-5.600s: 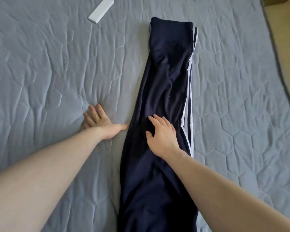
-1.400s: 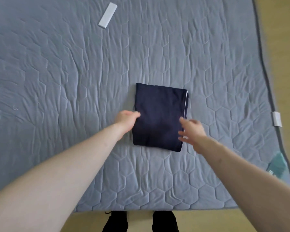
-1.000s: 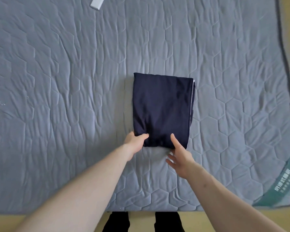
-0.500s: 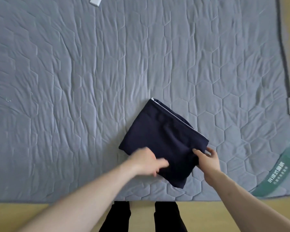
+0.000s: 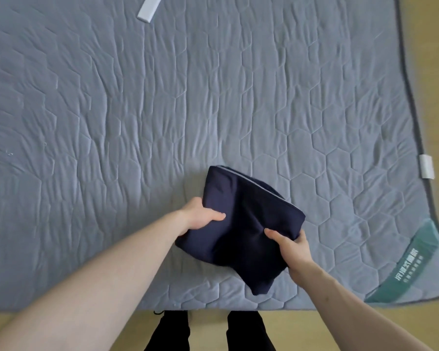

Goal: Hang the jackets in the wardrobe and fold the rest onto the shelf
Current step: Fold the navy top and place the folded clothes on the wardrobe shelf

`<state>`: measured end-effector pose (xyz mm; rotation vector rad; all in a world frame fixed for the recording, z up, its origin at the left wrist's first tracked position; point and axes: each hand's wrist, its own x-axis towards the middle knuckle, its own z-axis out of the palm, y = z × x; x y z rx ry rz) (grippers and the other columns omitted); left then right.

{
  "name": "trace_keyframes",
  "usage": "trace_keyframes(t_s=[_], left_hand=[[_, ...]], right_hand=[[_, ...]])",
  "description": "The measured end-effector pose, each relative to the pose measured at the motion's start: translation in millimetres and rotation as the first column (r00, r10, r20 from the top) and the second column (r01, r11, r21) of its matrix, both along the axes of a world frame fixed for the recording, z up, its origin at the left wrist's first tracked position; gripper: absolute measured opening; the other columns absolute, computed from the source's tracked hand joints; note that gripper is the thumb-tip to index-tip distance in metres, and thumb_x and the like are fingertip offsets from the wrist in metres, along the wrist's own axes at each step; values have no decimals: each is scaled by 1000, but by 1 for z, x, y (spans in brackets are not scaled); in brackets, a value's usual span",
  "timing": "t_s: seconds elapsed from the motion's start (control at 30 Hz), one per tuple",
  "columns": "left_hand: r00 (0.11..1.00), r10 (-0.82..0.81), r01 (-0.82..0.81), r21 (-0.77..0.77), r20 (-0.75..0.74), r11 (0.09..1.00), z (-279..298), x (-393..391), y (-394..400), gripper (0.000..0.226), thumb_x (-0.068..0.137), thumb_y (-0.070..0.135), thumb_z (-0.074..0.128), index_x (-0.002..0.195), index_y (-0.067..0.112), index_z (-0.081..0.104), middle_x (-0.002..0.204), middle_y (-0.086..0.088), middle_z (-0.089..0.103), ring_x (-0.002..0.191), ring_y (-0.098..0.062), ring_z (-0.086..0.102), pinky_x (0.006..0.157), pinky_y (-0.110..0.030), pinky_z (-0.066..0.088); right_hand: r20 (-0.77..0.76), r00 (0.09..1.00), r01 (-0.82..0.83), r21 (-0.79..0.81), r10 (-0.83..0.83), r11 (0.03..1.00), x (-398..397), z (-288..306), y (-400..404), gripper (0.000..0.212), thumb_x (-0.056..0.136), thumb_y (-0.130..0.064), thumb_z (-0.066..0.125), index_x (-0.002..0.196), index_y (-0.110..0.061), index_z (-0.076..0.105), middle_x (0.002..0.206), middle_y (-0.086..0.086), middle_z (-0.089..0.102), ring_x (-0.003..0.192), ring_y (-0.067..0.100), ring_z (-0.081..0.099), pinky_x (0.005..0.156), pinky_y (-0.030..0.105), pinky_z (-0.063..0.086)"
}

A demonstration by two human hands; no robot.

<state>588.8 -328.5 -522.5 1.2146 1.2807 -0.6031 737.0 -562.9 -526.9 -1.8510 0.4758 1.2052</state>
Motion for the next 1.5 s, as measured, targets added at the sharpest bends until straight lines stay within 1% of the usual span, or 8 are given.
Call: trace_keyframes(t_s=[0.2,0.43,0.6,0.93,1.1,1.23,1.3,1.5], left_hand=[[974,215,-219,46,74,975,139,-72,-35,38,72,39,86,103,18,78,94,5,80,89,-14,77,92,-43,60],[922,318,-355,155,220,922,363,-149,-62,31,81,41,78,107,24,78,104,6,80,99,-15,76,93,-40,58],[885,339,-425,259,319,867,466,-219,-84,16,95,31,73,110,32,73,105,18,78,96,0,73,74,-13,54],[736,463,-670,437,494,600,541,-425,-105,39,93,29,74,130,30,61,122,12,72,116,-9,67,103,-39,52],[612,588,-790,432,528,434,564,-537,-96,39,93,30,74,125,31,52,120,10,69,108,-8,69,87,-25,55],[547,622,-831,450,560,326,591,-603,-85,82,95,30,72,156,41,17,121,24,67,113,-1,66,99,-30,52],[524,605,-843,464,599,271,604,-633,-76,89,96,26,71,158,48,10,114,33,69,109,6,66,98,-27,51],[580,522,-790,587,626,174,643,-711,-24,60,101,15,62,146,50,44,140,23,58,121,-4,61,112,-37,47]], right_hand=[[-14,986,-165,97,168,981,1,119,-14,75,46,-36,98,114,-35,66,104,-9,79,91,14,77,80,38,61],[6,909,-401,281,416,872,-25,304,10,67,57,-33,98,117,-33,67,112,-4,78,102,18,77,88,41,61],[95,840,-529,366,535,766,-70,405,32,65,58,-33,97,116,-32,68,111,-2,79,100,19,77,78,34,62],[274,678,-719,442,682,537,-253,505,103,60,60,-38,97,113,-42,69,109,-5,79,99,16,77,86,39,60],[330,600,-768,493,729,408,-364,542,150,61,60,-38,96,115,-40,69,109,-4,79,98,17,77,86,41,61],[381,534,-798,523,755,300,-435,573,190,63,60,-35,95,117,-35,68,108,-3,79,98,19,77,90,45,61],[409,491,-816,524,769,242,-468,589,215,63,60,-35,95,117,-34,69,108,-2,79,98,20,77,89,44,61],[477,396,-829,553,784,83,-557,629,308,66,62,-33,94,123,-30,67,110,-2,79,98,21,77,89,46,61]])
